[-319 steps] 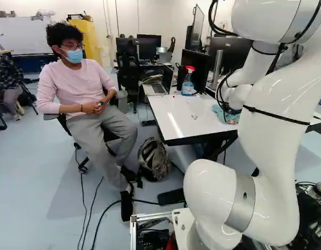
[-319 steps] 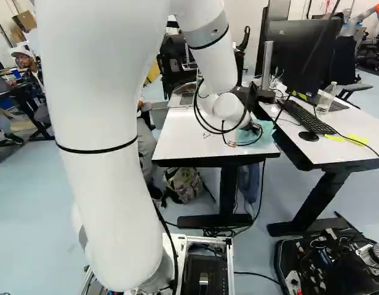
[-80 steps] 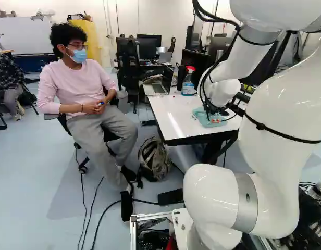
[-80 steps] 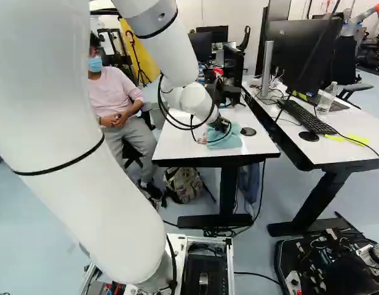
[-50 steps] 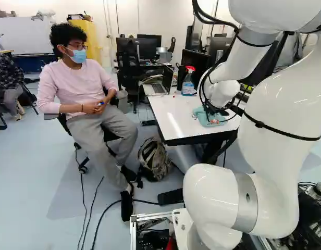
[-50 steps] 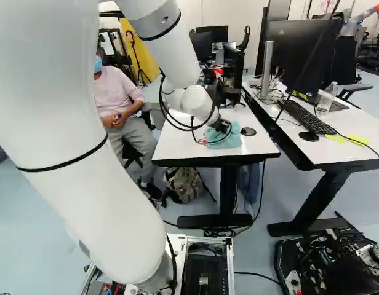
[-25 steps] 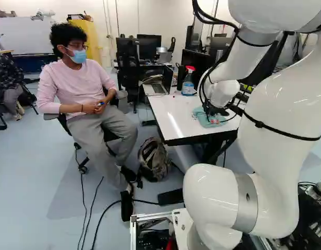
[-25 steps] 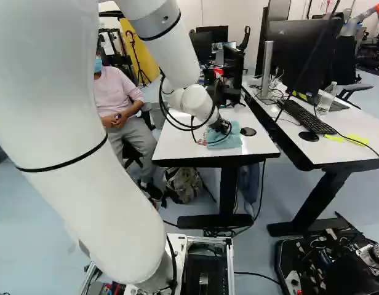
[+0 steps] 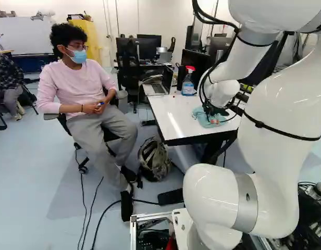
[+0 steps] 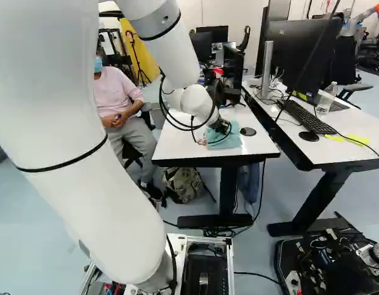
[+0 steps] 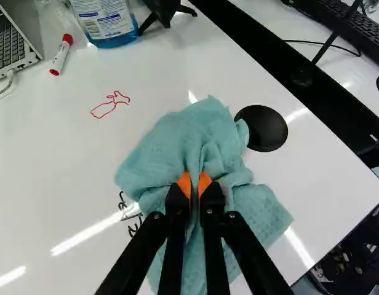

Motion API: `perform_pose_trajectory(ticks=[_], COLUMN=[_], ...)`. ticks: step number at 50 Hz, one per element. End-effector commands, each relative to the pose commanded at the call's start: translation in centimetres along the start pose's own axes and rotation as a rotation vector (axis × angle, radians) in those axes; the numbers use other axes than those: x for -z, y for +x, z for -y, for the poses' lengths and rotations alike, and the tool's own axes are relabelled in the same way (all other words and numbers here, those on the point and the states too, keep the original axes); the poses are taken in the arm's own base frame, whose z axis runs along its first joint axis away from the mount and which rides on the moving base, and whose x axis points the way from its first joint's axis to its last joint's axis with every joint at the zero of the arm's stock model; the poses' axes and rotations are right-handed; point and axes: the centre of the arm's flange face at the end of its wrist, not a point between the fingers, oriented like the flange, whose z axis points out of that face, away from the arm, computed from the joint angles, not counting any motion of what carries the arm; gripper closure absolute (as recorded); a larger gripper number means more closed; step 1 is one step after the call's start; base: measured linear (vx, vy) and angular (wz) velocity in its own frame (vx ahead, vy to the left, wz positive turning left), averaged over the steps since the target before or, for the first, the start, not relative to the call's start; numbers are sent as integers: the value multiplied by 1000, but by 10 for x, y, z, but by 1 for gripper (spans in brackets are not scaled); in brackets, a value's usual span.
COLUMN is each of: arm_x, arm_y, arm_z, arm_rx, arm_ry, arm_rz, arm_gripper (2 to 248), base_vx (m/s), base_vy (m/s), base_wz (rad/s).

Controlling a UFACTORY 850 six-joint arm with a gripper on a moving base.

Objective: Clean the table with the green towel

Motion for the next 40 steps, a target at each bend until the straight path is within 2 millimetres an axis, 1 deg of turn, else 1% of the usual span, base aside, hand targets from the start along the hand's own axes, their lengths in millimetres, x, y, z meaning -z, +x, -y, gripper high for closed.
perform_pose_trajectory(ticks=[11,17,40], arm_x=[0,1,11], arm_y=[0,-2,-13], arm_z=[0,4,36], arm_rx=[14,19,74], arm_ry=[3,8,57], arm_rz=[0,1,4], arm_gripper=[216,216,216], base_vx=[0,0,0], base_vy=[0,0,0], base_wz=[0,0,0])
